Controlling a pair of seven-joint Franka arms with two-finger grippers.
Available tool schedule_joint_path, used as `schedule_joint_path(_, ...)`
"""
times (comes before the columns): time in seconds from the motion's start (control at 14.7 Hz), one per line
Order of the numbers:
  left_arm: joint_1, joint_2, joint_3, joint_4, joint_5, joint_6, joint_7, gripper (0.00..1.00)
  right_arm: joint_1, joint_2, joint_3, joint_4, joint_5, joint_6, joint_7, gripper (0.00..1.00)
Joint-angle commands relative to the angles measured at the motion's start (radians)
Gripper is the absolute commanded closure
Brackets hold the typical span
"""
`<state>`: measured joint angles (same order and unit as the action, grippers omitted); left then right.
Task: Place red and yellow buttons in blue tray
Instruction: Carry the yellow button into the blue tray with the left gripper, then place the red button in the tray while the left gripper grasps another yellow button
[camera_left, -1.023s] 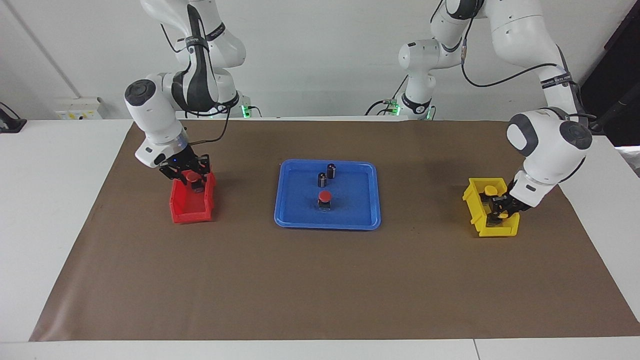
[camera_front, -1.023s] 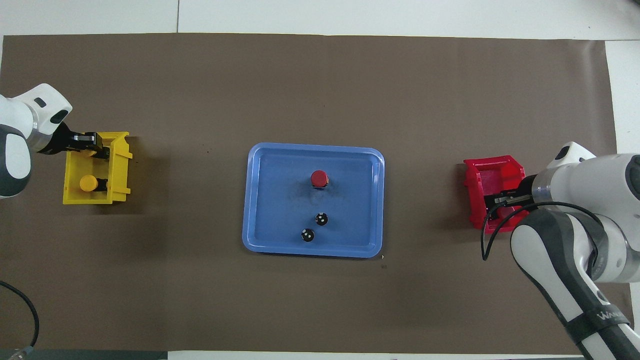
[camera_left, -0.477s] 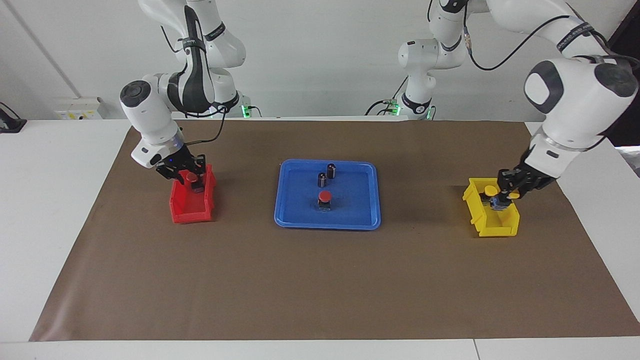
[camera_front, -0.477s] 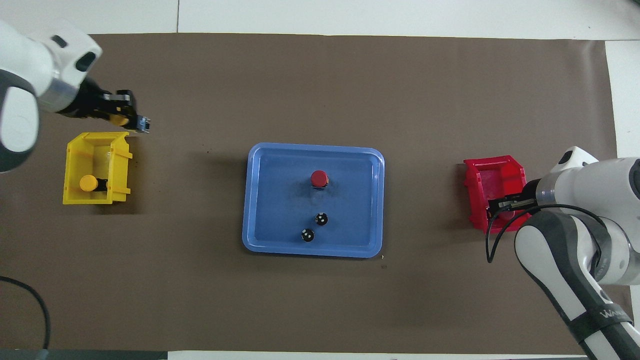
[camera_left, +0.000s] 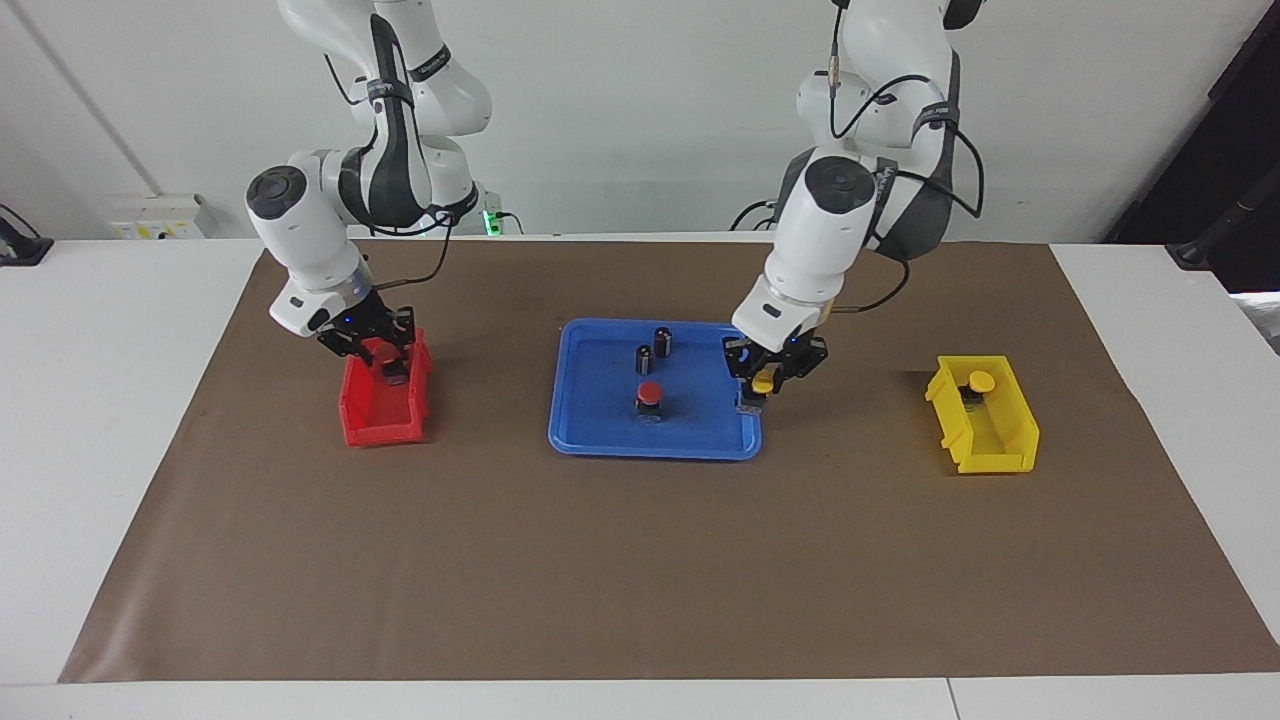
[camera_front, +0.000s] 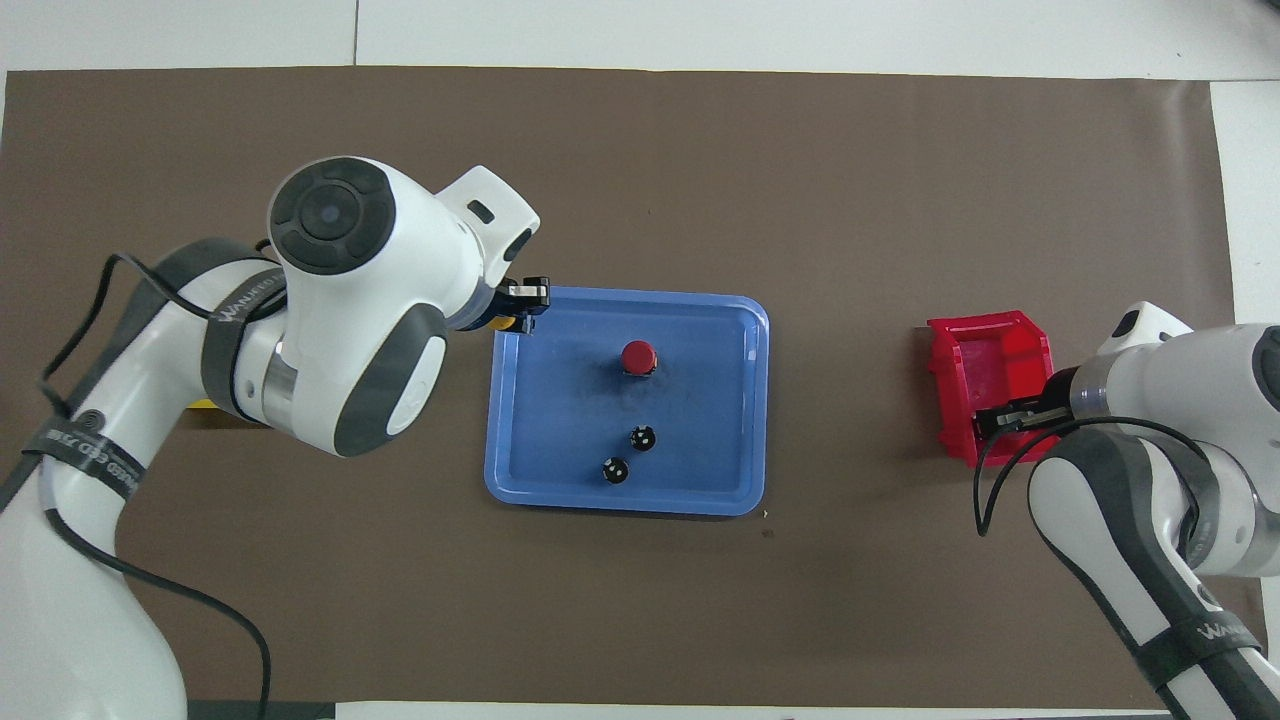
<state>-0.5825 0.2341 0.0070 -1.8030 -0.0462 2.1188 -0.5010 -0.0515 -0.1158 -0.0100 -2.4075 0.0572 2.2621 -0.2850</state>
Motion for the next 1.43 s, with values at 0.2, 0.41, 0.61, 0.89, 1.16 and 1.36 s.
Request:
schedule_joint_path(0.2,-0.105,0.092,0.024,-0.022,-0.012,0.081,-0.103,0.98,-0.025,-0.039,0.008,-0.051,0.02,0.022,-0.048,0.42)
schedule_joint_path(0.41,-0.105,0.097,0.024,-0.024,-0.012,0.086,-0.103,0.98,-0.027,-0.053,0.008,-0.076,0.02,0.028,-0.051,0.45)
schedule_joint_path(0.61,-0.099,0.097,0.024,-0.024,-0.011,0.086,-0.103,0.96,-0.025,-0.061,0.008,-0.099,0.02,0.066,-0.051,0.52)
schedule_joint_path(0.89,-0.092,0.099,0.027,-0.024,-0.006,0.084,-0.102,0.86,-0.025,-0.047,0.008,-0.055,0.02,0.044,-0.045,0.75)
schedule_joint_path(1.16,-0.1,0.099,0.031,-0.003,0.006,0.023,-0.111,0.18,-0.016,0.031,0.01,0.19,0.018,-0.184,-0.033,0.75)
schedule_joint_path(1.36,-0.085,0.077,0.036,0.079,0.037,-0.112,-0.102,0.0,0.048,0.119,0.022,0.407,0.02,-0.323,0.111,0.73)
